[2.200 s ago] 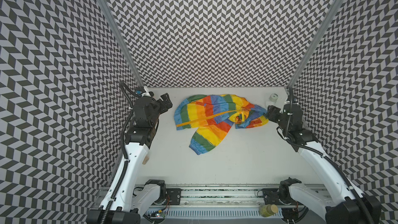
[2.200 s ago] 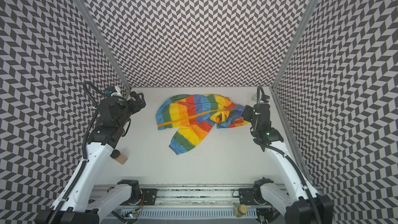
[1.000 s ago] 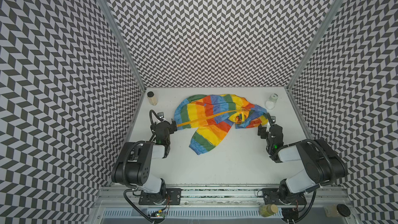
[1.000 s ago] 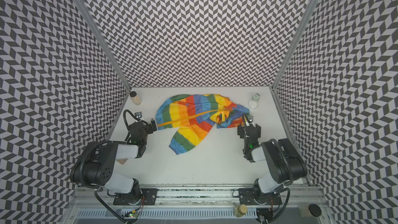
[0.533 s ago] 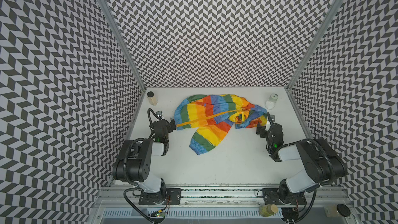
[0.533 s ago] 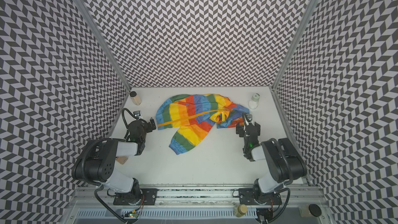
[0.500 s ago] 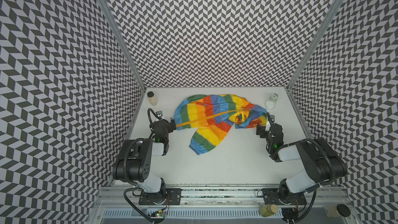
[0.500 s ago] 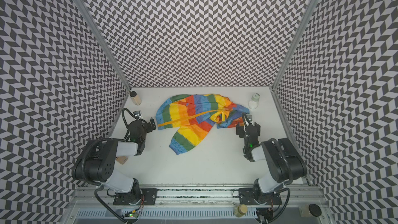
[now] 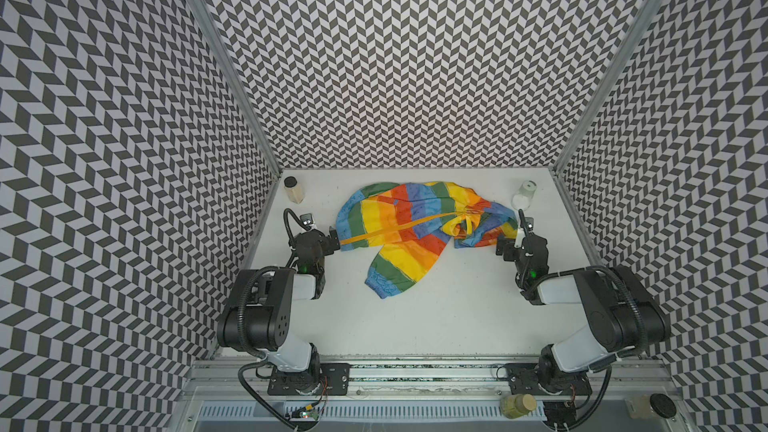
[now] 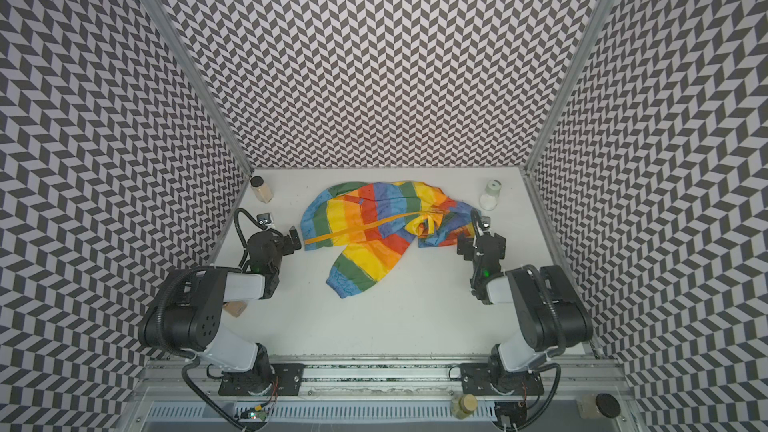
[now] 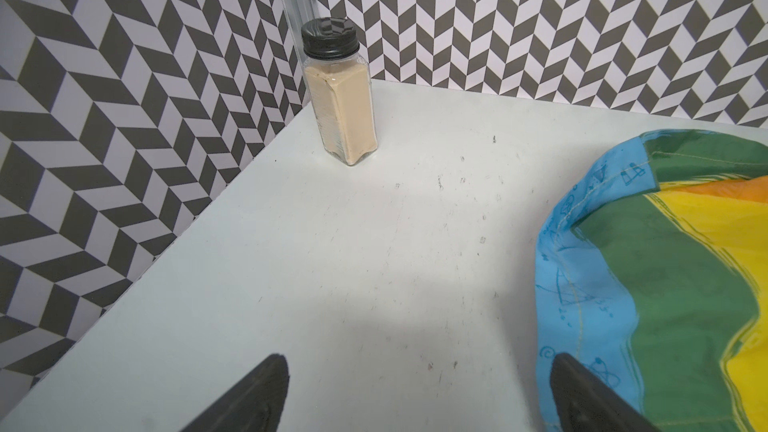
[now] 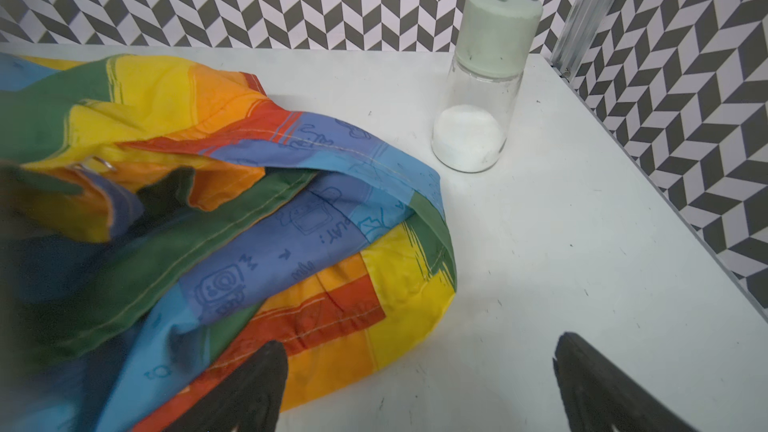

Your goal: Zip up the jacket

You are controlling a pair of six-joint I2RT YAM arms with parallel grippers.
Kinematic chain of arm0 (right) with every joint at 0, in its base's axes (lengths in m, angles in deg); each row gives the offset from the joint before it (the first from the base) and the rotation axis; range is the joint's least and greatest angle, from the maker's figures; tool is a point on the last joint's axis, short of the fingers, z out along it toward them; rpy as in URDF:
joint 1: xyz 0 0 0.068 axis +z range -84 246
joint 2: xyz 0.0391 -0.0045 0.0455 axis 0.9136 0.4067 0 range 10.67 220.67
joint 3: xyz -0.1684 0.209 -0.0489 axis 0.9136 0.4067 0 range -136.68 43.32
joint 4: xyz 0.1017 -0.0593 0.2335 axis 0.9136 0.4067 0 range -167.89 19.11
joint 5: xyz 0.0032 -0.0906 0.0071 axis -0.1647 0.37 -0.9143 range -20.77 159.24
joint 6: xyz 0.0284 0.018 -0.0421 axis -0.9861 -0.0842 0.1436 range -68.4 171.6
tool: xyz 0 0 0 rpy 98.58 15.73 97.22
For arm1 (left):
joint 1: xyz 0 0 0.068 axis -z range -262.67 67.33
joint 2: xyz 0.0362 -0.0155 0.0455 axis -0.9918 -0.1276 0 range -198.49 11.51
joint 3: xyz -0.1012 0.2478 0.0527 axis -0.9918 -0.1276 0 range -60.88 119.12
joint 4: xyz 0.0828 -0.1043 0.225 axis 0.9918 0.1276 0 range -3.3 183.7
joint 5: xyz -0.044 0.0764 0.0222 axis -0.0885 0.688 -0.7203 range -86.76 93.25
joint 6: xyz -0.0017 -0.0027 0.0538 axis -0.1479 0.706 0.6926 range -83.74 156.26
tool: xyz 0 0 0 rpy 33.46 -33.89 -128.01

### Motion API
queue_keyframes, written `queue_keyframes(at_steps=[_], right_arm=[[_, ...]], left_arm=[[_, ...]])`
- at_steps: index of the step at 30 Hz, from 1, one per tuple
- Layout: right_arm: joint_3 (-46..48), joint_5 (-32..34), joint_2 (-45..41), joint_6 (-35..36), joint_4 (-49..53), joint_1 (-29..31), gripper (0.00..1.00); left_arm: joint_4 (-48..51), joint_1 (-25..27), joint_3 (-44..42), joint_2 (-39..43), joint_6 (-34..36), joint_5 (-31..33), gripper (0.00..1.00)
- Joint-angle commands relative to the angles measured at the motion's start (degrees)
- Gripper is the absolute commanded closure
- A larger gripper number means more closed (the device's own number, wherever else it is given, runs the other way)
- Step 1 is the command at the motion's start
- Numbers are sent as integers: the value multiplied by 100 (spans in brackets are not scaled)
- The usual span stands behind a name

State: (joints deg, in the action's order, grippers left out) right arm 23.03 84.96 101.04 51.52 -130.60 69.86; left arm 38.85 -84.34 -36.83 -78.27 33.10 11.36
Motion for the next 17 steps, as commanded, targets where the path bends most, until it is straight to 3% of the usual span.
queue_keyframes(at_steps=[1,17], right_arm=[[-9,122,-71,-25,-337,-8,0],[-177,73,-31,10,-71,1,0]], left_arm=[[60,-53,102,6,-61,-62,0],[86,-53,110,-4,-62,-63,0]])
